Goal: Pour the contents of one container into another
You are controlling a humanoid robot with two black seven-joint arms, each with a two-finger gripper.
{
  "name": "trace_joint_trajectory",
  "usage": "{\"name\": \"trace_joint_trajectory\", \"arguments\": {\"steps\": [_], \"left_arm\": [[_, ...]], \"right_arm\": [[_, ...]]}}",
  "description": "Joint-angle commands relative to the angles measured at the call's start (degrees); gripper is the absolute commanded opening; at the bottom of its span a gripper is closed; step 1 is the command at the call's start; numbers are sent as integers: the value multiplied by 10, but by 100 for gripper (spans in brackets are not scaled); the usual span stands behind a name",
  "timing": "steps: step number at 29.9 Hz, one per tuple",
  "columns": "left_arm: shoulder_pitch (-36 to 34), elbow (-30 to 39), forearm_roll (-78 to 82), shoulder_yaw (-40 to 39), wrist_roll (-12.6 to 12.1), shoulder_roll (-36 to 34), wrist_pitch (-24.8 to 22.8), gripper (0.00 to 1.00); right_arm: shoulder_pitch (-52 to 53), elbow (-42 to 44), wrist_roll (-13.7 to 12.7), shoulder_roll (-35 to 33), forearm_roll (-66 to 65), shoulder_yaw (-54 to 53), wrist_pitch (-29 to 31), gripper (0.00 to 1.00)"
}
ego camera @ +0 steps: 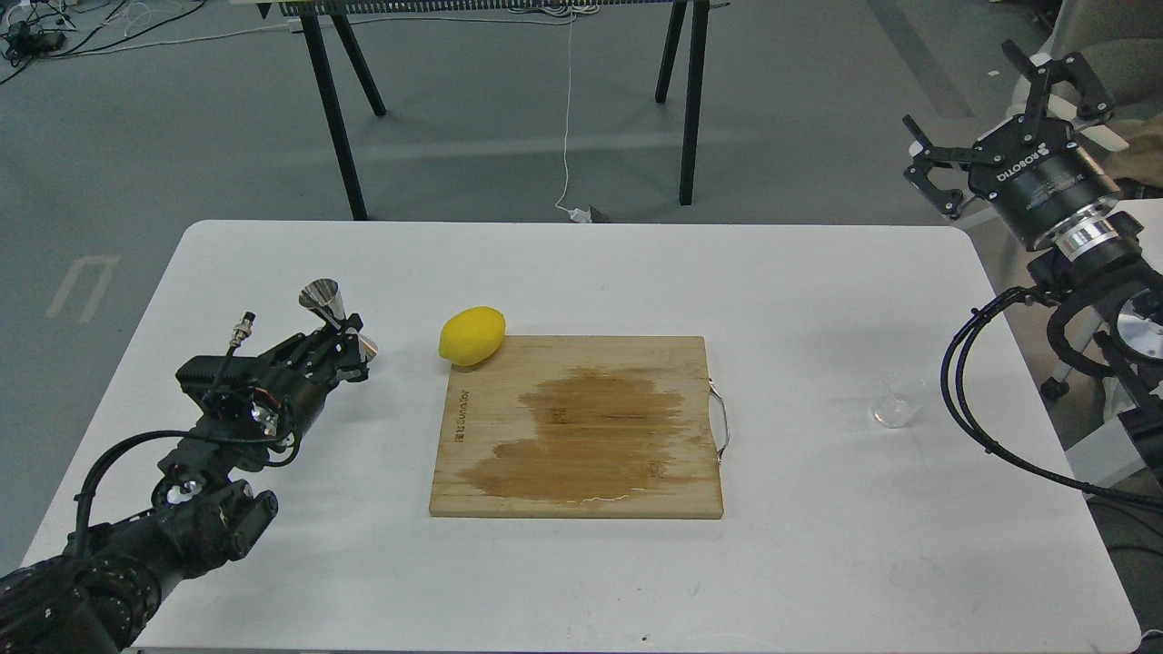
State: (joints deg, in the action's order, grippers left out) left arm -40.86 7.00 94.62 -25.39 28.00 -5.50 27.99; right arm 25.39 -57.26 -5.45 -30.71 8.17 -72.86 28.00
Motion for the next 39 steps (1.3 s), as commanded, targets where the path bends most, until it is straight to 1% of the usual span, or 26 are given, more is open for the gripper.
{"name": "trace_joint_trajectory", "arguments": {"steps": [1, 3, 5, 7, 8, 11, 13, 15, 17, 22, 24, 28, 36, 39], "left_arm": [[-68, 85, 0, 1, 0, -42, 0, 1], [-84, 158, 4, 1, 0, -56, 0, 3], [-105, 231, 9, 2, 0, -55, 0, 3], [-120, 271, 34, 3, 0, -41, 0, 3], [-125, 277, 61, 3, 0, -23, 0, 3], [-130, 286, 129, 3, 0, 36, 0, 3], [-126, 294, 165, 8, 0, 55, 0, 3], [-114, 294, 199, 49, 0, 55, 0, 3], [-86, 294, 208, 87, 0, 55, 0, 3], [-17, 288, 229, 121, 0, 55, 0, 3], [7, 286, 245, 122, 0, 55, 0, 3], [36, 257, 253, 122, 0, 55, 0, 3], [50, 251, 253, 122, 0, 55, 0, 4], [51, 239, 252, 121, 0, 55, 0, 7]], "right_arm": [[0, 2, 0, -1, 0, -1, 0, 100], [0, 4, 0, -1, 0, 0, 0, 100], [0, 3, 0, -2, 0, 0, 0, 100], [0, 4, 1, -2, 0, -1, 0, 100], [0, 5, 2, -2, 0, -2, 0, 100], [0, 5, 3, -2, 0, -4, 0, 100], [0, 5, 3, -2, 0, -4, 0, 100], [0, 5, 3, -2, 0, -8, 0, 100], [-1, 5, 3, -2, 0, -11, 0, 100], [-1, 5, 2, -2, 0, -14, 0, 100], [-3, 7, 0, -6, -1, -14, 0, 100], [-31, 22, 1, -8, 0, -14, 0, 100], [-71, 22, 2, -8, 0, -19, 0, 100], [-72, 22, 2, -8, 0, -22, 0, 100]]}}
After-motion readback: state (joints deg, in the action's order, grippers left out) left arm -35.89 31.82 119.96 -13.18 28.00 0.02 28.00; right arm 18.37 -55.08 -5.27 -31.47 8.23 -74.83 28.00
